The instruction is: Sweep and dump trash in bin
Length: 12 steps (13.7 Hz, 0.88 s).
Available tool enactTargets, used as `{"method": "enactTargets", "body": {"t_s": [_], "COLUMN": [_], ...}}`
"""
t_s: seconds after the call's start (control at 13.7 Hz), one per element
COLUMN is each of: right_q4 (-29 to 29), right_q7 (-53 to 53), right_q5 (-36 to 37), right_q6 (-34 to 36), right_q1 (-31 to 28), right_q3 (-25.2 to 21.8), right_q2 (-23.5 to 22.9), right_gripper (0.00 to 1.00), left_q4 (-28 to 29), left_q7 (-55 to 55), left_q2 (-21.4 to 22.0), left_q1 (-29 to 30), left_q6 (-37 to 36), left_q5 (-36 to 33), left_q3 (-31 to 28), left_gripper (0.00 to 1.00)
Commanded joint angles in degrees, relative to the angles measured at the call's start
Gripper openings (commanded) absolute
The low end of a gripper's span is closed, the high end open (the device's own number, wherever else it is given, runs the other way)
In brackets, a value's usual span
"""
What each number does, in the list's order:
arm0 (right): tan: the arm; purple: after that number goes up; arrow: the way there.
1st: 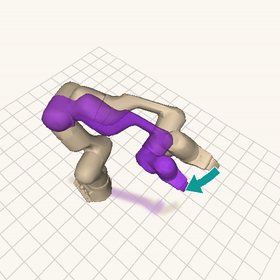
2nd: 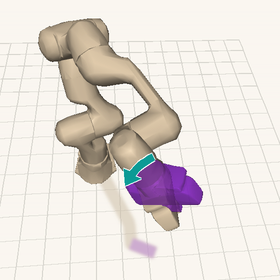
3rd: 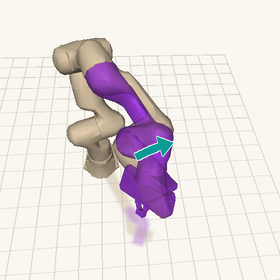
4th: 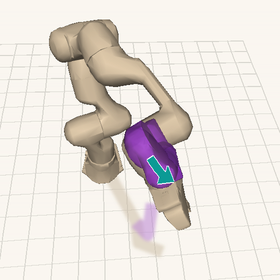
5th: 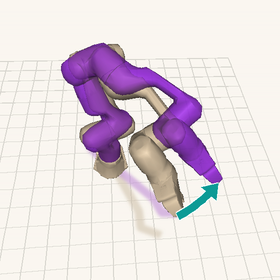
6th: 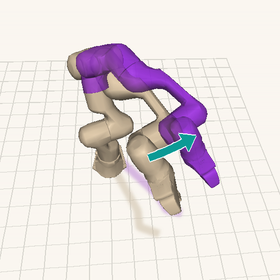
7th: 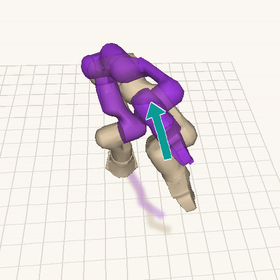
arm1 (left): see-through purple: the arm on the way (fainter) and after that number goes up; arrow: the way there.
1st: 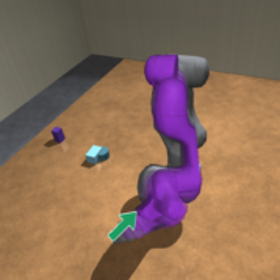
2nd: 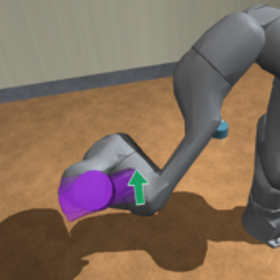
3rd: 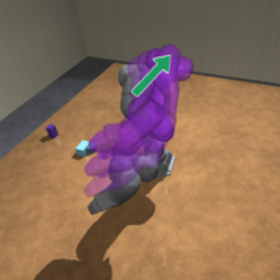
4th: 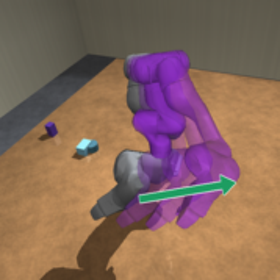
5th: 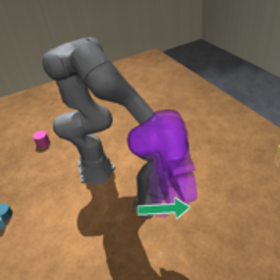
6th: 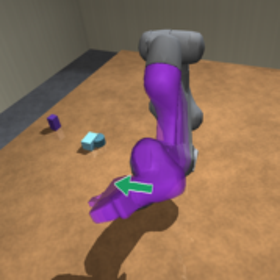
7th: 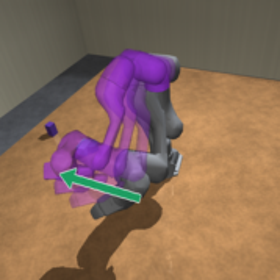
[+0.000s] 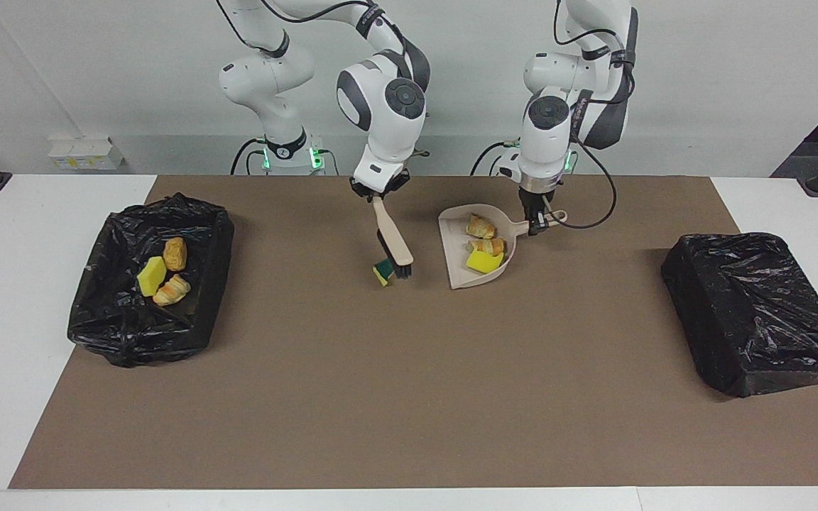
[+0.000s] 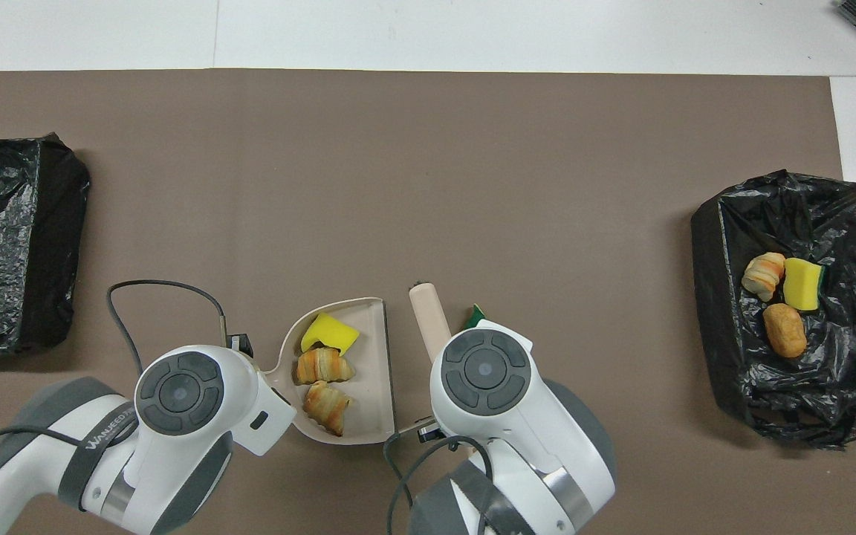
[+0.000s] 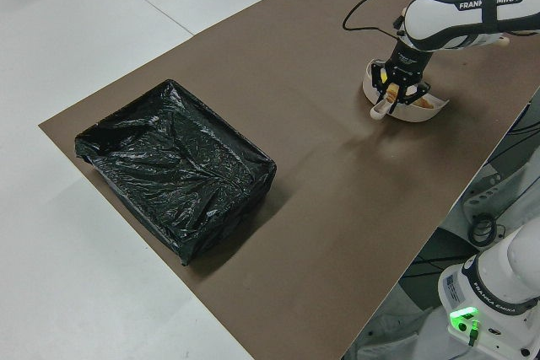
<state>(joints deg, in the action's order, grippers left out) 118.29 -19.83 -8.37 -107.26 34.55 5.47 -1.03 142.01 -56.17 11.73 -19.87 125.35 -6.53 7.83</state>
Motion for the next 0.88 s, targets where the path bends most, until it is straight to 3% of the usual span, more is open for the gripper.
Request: {"method": "enactTargets", "body": {"t_s": [0.0, 0.15, 0.37, 0.66, 0.8], "right_q4": [0.1, 0.3, 1.5, 4.3, 4.3], "right_q7": [1.6, 3.0, 5.1, 4.2, 4.1], "right_q5": [-2.2, -1.0, 3.6, 2.1, -4.5], "right_q6": [-0.9, 0.9, 4.4, 5.8, 4.7], "right_q1": [-2.4, -8.9, -14.4, -9.4, -6.5], "right_q3": [-0.4, -0.3, -0.1, 0.1, 0.1], "right_q2": [-0.6, -1.6, -3.7, -4.4, -4.3], "right_gripper": [0.0, 0.0, 0.0, 0.0, 0.0], "left_q4": [-1.0, -3.1, -5.4, -5.4, -5.4], "left_q7": [1.8, 1.8, 1.9, 3.9, 4.0], "left_q2": [-1.2, -2.6, -4.4, -4.6, -4.6], "left_q1": [-1.0, -1.0, -1.0, -1.7, -1.8], "left_q6": [0.5, -0.2, -0.8, -1.1, -1.3], "left_q5": [-1.3, -1.3, -1.2, -1.2, -1.2], "left_q3": [-0.4, -0.4, -0.4, -0.4, -0.4], "left_gripper": [0.0, 0.0, 0.0, 0.0, 0.0]}}
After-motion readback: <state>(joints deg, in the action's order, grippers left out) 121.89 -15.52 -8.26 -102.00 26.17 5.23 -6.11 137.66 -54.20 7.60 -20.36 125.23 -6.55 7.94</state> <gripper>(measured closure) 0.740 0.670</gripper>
